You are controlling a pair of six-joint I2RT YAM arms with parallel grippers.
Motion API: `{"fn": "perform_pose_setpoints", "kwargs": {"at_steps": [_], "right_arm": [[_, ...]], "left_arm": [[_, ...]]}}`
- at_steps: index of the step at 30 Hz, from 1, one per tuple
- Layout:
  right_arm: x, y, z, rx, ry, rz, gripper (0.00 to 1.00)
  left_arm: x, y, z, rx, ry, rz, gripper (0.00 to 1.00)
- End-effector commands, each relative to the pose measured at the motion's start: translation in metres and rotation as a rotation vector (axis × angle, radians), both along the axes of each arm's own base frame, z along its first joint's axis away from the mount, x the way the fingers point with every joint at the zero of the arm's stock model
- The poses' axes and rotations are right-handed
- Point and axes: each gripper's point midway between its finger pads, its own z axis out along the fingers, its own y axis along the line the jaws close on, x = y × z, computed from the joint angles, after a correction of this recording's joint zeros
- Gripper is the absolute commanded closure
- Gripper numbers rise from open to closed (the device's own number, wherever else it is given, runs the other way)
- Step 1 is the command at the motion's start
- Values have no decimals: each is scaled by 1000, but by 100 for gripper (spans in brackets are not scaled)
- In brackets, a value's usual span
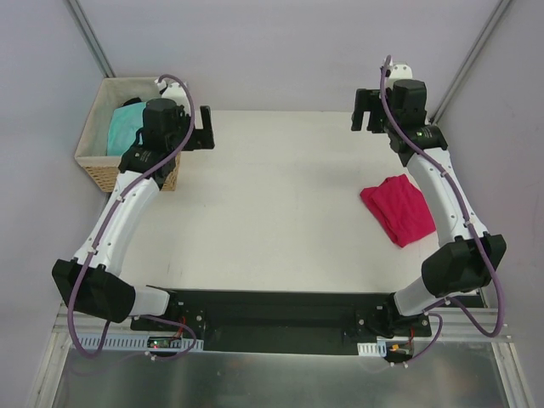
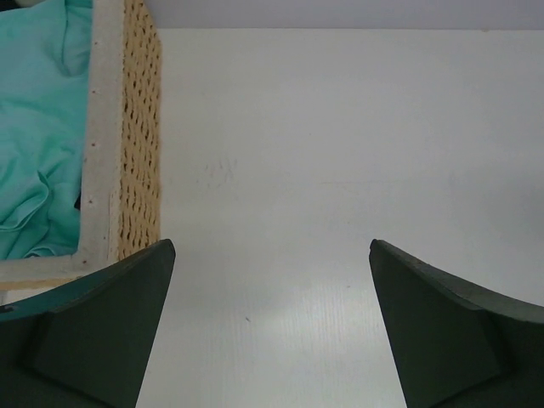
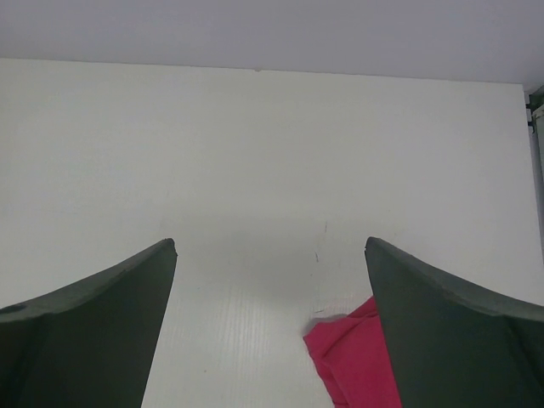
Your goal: Fold and stack the t-shirts
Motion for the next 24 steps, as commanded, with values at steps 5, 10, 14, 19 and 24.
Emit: {"fn": "perform_pose_setpoints", "kwargs": {"at_steps": [5,10,14,19,24], "right_arm": [[-7,-29,-8,-6,24,-67,3],[-7,-37,-27,-34,88,-91,4],[-9,-36,-27,-31,87,-87,3],[-7,-38,-13,11,43,-84,3],[-6,-46,-10,56,31,-92,3]], "left_arm": [[-4,30,1,-38,-79,100,1],[-3,22,-5,-53,-60,63,1],[-6,22,2,-61,-88,58,1],[-10,25,-3,-89,-121,37,1],[-7,27,-10,-141,-100,6,1]]}}
